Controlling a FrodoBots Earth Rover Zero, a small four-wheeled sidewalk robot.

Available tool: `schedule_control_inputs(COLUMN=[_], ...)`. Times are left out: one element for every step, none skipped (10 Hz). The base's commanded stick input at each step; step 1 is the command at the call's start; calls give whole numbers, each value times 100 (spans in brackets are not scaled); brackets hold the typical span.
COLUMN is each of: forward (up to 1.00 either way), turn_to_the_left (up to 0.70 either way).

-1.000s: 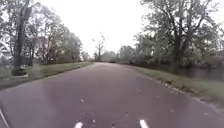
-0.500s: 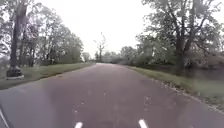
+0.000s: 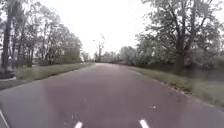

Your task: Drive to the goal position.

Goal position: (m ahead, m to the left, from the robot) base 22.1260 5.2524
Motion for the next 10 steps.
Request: schedule_control_inputs(forward=[70,70,70,70,70,70,70,70,70,70], turn_to_the_left=[0,0,0,0,0,0,0,27,30,0])
